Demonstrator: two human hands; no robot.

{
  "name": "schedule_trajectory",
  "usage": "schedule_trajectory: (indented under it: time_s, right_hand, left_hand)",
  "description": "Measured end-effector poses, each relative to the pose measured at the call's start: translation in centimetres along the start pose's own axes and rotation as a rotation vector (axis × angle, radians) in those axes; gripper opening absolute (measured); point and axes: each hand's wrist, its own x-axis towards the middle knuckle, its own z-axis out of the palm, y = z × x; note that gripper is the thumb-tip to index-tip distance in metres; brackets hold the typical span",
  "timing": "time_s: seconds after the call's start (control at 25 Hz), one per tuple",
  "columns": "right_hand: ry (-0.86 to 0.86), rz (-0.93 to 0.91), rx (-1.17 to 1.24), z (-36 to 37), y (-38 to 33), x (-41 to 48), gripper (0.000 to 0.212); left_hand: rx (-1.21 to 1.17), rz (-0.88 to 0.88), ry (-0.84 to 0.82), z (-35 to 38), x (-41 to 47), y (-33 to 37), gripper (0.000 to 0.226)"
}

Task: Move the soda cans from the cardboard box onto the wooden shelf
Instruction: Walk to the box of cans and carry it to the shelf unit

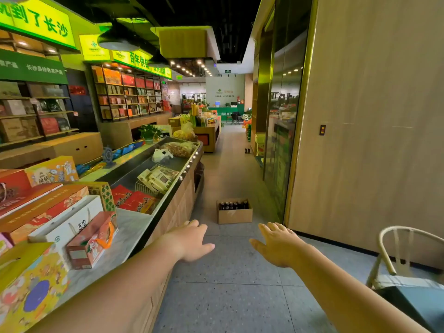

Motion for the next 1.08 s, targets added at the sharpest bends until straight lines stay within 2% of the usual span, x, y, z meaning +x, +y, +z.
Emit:
schedule_trajectory:
  time_s: [0.28, 0.44, 0.76, 1.08]
  right_hand:
    - [0.000, 0.016, -0.047, 0.5, 4.5, 10.1, 0.078]
    - [0.008, 0.034, -0.078, 0.3, 5.9, 20.1, 0.078]
    - [-0.001, 0.054, -0.028, -2.9, 8.4, 40.7, 0.077]
    - [-0.005, 0.058, -0.011, -4.2, 16.9, 64.5, 0.076]
  left_hand:
    - [0.002, 0.001, -0.023, 0.5, 10.5, -1.0, 0.074]
    - [0.002, 0.022, -0.005, 0.5, 21.0, -4.0, 0.075]
    - [0.009, 0.004, -0.071, -2.5, 43.4, -10.2, 0.077]
    - [0.042, -0.024, -0.092, -3.7, 68.2, -11.4, 0.077]
